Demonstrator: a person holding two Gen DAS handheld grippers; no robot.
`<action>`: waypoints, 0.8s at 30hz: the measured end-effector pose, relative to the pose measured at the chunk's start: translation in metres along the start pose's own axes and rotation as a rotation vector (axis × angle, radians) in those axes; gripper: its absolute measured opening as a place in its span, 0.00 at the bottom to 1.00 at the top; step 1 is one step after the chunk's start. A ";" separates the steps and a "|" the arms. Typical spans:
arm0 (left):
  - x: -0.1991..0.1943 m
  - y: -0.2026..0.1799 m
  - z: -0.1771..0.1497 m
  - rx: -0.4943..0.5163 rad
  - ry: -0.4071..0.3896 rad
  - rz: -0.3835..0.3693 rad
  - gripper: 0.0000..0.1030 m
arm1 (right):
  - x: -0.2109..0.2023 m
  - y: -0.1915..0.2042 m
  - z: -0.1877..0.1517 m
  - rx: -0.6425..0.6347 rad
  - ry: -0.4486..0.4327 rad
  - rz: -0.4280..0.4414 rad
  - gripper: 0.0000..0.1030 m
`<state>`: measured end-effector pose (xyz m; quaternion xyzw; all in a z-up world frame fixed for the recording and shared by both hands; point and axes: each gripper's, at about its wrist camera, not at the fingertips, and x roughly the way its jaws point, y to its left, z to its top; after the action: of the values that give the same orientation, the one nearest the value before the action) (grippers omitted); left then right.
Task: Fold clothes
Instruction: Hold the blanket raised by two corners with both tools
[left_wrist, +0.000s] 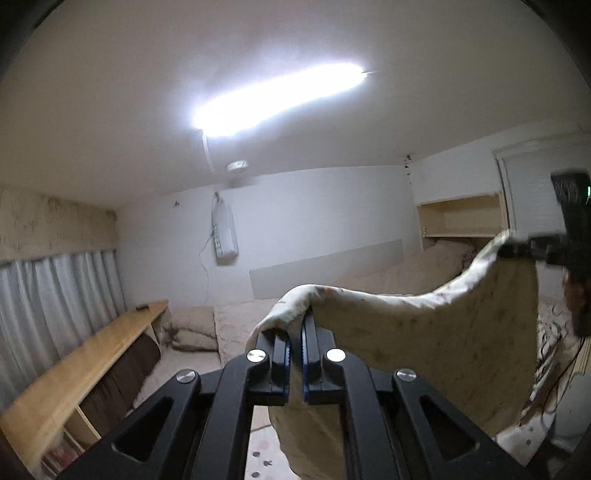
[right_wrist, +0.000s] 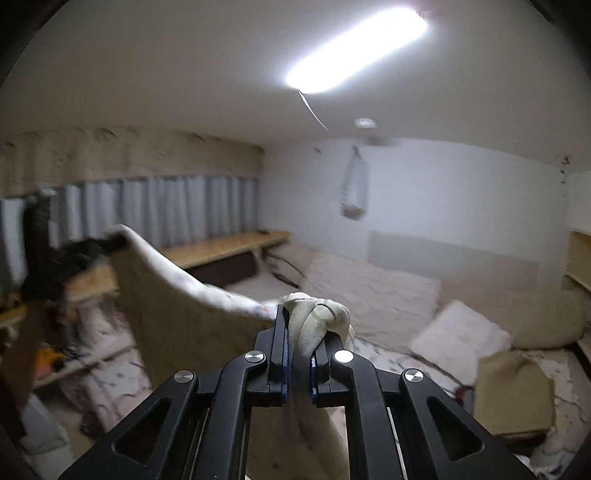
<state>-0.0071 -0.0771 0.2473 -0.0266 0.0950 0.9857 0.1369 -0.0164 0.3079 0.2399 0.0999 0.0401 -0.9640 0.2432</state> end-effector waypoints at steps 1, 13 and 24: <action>-0.003 -0.001 0.001 -0.001 -0.001 -0.016 0.05 | -0.009 0.002 0.001 -0.009 -0.011 -0.005 0.08; -0.003 -0.023 -0.015 0.085 0.096 -0.167 0.05 | -0.040 -0.014 0.006 0.009 0.019 -0.041 0.08; 0.041 -0.026 -0.071 -0.058 0.299 -0.305 0.05 | 0.009 -0.034 -0.039 0.137 0.131 0.010 0.08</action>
<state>-0.0377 -0.0555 0.1702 -0.1905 0.0806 0.9409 0.2680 -0.0339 0.3383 0.2012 0.1795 -0.0107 -0.9545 0.2377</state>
